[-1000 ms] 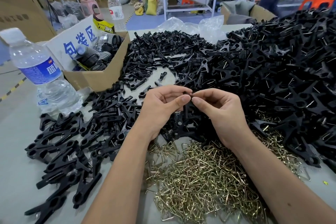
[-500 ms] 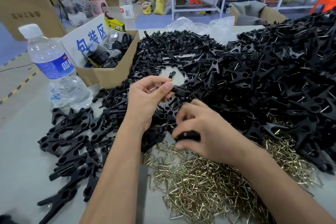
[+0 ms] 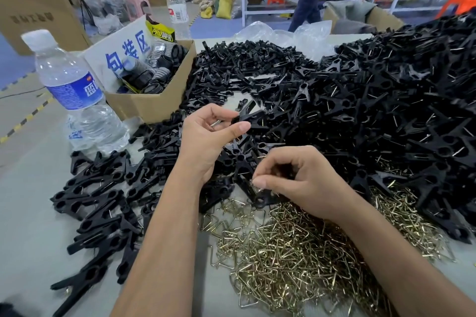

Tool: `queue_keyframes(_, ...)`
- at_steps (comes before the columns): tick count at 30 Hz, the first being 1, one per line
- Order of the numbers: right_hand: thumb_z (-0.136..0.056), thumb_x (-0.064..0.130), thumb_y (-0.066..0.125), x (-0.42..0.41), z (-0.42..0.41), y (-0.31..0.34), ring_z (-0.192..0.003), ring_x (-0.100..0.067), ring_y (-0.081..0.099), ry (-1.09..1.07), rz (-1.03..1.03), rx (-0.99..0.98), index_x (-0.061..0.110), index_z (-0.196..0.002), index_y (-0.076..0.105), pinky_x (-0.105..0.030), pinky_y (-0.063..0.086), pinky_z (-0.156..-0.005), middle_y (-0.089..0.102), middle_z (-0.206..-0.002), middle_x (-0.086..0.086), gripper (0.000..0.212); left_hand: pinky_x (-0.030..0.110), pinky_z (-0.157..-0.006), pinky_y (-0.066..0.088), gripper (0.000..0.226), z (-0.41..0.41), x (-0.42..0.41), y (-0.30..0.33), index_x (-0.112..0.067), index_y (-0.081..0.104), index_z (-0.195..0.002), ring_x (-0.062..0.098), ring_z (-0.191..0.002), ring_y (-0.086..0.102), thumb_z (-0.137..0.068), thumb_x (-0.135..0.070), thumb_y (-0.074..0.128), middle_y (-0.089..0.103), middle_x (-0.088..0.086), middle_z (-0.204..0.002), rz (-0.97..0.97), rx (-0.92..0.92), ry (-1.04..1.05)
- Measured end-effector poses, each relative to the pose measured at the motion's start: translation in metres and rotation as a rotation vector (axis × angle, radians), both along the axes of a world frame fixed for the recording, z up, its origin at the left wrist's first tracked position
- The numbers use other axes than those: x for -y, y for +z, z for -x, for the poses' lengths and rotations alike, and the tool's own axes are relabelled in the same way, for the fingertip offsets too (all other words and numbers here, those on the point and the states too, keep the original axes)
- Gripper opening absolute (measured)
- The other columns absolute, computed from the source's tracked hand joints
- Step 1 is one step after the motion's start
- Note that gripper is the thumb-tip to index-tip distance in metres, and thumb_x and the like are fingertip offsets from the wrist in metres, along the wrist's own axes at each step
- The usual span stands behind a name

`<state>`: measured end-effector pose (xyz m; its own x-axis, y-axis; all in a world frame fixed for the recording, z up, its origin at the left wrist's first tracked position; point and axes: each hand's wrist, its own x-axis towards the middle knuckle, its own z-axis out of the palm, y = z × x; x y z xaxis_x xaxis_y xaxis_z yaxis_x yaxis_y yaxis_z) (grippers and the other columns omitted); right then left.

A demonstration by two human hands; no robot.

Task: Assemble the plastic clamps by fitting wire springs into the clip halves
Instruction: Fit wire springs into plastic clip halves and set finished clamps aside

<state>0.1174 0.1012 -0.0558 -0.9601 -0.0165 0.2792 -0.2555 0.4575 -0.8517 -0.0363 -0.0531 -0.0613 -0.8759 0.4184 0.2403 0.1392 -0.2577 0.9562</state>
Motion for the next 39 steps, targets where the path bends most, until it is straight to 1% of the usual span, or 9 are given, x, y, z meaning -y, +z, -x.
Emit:
queue_keyframes(2,-0.096,0.023,0.073,-0.001,0.002,-0.001,-0.072,-0.026,0.065,-0.054,0.035,-0.029,0.025,-0.090,0.073,-0.042,0.057,-0.062,0.072,-0.084,-0.003,0.006,0.030,-0.084,0.058,0.027,0.000,0.001,0.001,-0.023,0.076,-0.082,0.028,-0.093,0.063,-0.066,-0.012,0.094,0.067,0.014,-0.092,-0.001,0.004,-0.005)
queue_keyframes(3,-0.098,0.021,0.069,-0.002,0.003,-0.003,-0.073,-0.030,0.066,-0.083,0.096,-0.049,0.024,-0.093,0.073,-0.042,0.057,-0.060,0.073,-0.086,-0.005,0.007,0.030,-0.085,0.058,0.027,0.000,0.001,0.001,-0.024,0.076,-0.082,0.025,-0.093,0.064,-0.066,-0.012,0.094,0.069,0.010,-0.092,-0.002,-0.003,-0.014)
queue_keyframes(6,-0.101,0.013,0.065,-0.010,0.005,-0.006,-0.070,-0.023,0.067,-0.214,0.317,-0.110,0.023,-0.108,0.078,-0.027,0.057,-0.059,0.074,-0.085,-0.006,0.018,0.024,-0.085,0.056,0.028,-0.002,0.001,0.001,-0.026,0.077,-0.084,0.013,-0.091,0.070,-0.066,-0.009,0.092,0.075,-0.005,-0.088,0.003,-0.036,-0.045)
queue_keyframes(8,-0.100,0.013,0.066,-0.016,0.006,-0.007,-0.069,-0.017,0.063,-0.316,0.407,-0.131,0.024,-0.116,0.079,-0.024,0.054,-0.061,0.073,-0.082,-0.005,0.023,0.021,-0.085,0.055,0.030,-0.003,0.001,0.002,-0.027,0.078,-0.084,0.010,-0.092,0.072,-0.066,-0.009,0.093,0.077,-0.006,-0.090,0.020,-0.067,-0.067)
queue_keyframes(14,-0.090,0.018,0.081,-0.021,0.009,-0.012,-0.062,-0.018,0.064,-0.462,0.504,-0.155,0.016,-0.091,0.079,-0.024,0.051,-0.053,0.075,-0.077,-0.011,0.003,0.021,-0.085,0.057,0.033,-0.013,-0.003,0.005,-0.020,0.078,-0.093,0.014,-0.096,0.075,-0.064,-0.009,0.092,0.078,0.000,-0.098,0.037,-0.134,-0.219)
queue_keyframes(24,-0.085,0.022,0.085,-0.020,0.007,-0.011,-0.055,-0.015,0.063,-0.490,0.448,-0.166,0.020,-0.088,0.073,-0.022,0.049,-0.051,0.073,-0.073,-0.008,0.013,0.030,-0.082,0.060,0.037,-0.025,-0.015,0.005,-0.014,0.077,-0.095,0.022,-0.092,0.076,-0.068,0.007,0.089,0.078,0.002,-0.095,0.103,-0.164,-0.299)
queue_keyframes(28,-0.085,0.020,0.087,-0.018,0.006,-0.010,-0.052,-0.017,0.060,-0.505,0.459,-0.172,0.019,-0.087,0.071,-0.024,0.048,-0.049,0.071,-0.071,-0.009,0.016,0.030,-0.079,0.061,0.036,-0.028,-0.016,0.007,-0.023,0.079,-0.092,0.020,-0.089,0.077,-0.064,-0.004,0.093,0.079,0.003,-0.093,0.108,-0.150,-0.304)
queue_keyframes(35,-0.066,0.030,0.089,-0.017,0.005,-0.002,-0.053,-0.012,0.050,-0.328,0.841,-0.062,0.016,-0.071,0.072,-0.019,0.042,-0.044,0.061,-0.066,-0.004,0.023,0.027,-0.078,0.060,0.038,-0.032,-0.020,0.008,-0.018,0.078,-0.093,0.017,-0.085,0.074,-0.061,-0.007,0.094,0.076,0.001,-0.088,0.058,-0.143,-0.315)
queue_keyframes(39,-0.061,0.043,0.093,-0.021,0.005,-0.002,-0.054,-0.008,0.053,-0.161,0.970,0.117,0.018,-0.085,0.070,-0.016,0.040,-0.042,0.062,-0.069,0.001,0.041,0.025,-0.074,0.059,0.040,-0.035,-0.023,0.008,-0.023,0.077,-0.089,0.016,-0.083,0.074,-0.062,0.004,0.090,0.076,0.001,-0.085,0.018,-0.090,-0.333)
